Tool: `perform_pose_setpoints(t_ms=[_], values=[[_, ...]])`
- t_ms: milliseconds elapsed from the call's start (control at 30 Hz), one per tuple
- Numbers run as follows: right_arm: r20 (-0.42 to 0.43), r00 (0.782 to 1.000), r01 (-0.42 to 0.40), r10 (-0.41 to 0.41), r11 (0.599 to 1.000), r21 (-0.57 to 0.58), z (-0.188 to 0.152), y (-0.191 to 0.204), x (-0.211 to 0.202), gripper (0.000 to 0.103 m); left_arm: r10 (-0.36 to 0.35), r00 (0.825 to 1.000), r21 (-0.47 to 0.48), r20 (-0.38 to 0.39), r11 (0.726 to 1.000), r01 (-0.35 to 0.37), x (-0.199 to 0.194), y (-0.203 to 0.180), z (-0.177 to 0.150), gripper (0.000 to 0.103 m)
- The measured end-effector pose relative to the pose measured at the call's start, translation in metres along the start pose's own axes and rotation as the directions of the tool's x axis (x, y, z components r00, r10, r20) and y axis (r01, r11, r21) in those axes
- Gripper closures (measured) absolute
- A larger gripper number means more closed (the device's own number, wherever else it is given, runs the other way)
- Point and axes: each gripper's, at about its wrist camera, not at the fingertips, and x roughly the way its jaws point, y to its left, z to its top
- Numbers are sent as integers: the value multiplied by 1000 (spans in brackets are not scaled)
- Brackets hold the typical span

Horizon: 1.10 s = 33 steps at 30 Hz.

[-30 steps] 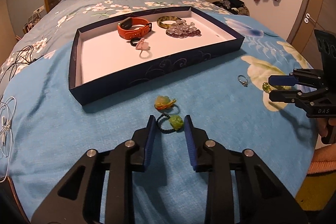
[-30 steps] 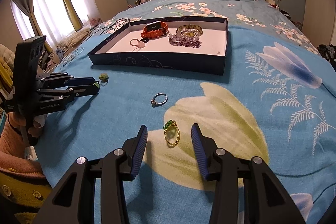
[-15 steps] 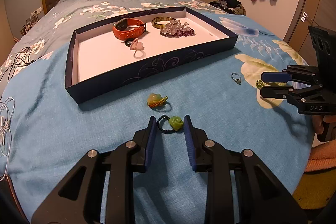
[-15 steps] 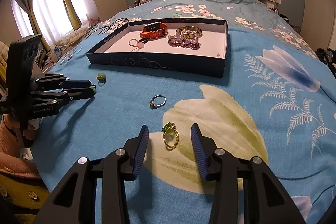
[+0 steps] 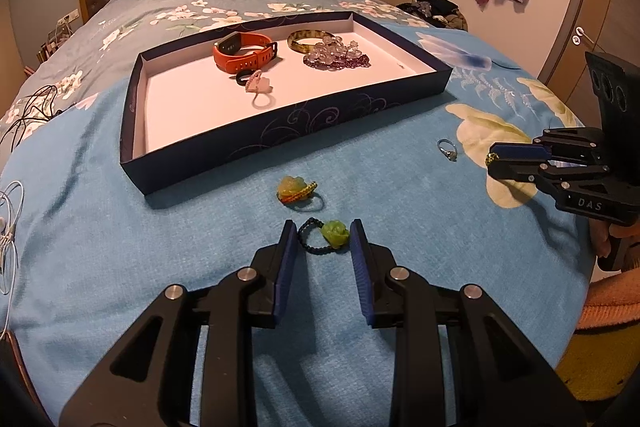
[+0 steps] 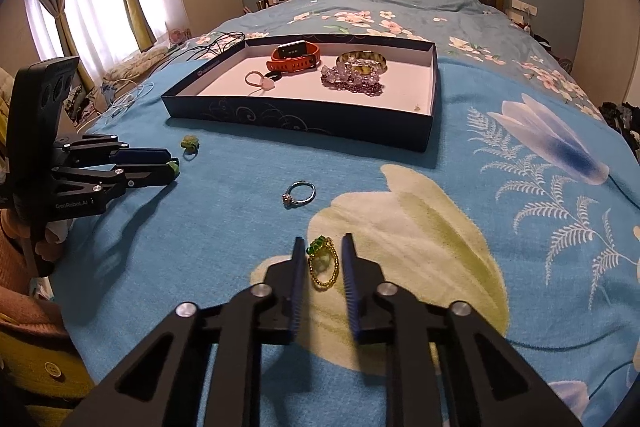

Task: Organize jewelry
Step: 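Grasp the gold green-stone ring with the right tool while the left tool grasps the black hair tie, then carry the gold ring with the right tool while the left tool carries the black hair tie to the box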

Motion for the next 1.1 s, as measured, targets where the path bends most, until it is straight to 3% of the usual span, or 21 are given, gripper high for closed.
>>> perform_pose_setpoints(t_ms=[200, 1100], values=[[6, 1000, 5, -5, 1000, -13, 0, 2, 0, 95, 3, 1000, 3, 6, 1000, -3, 0, 0, 0, 77], [82, 995, -58, 57, 998, 10, 17, 6, -12, 95, -21, 995, -7, 98, 1000, 21, -27, -5, 3, 78]])
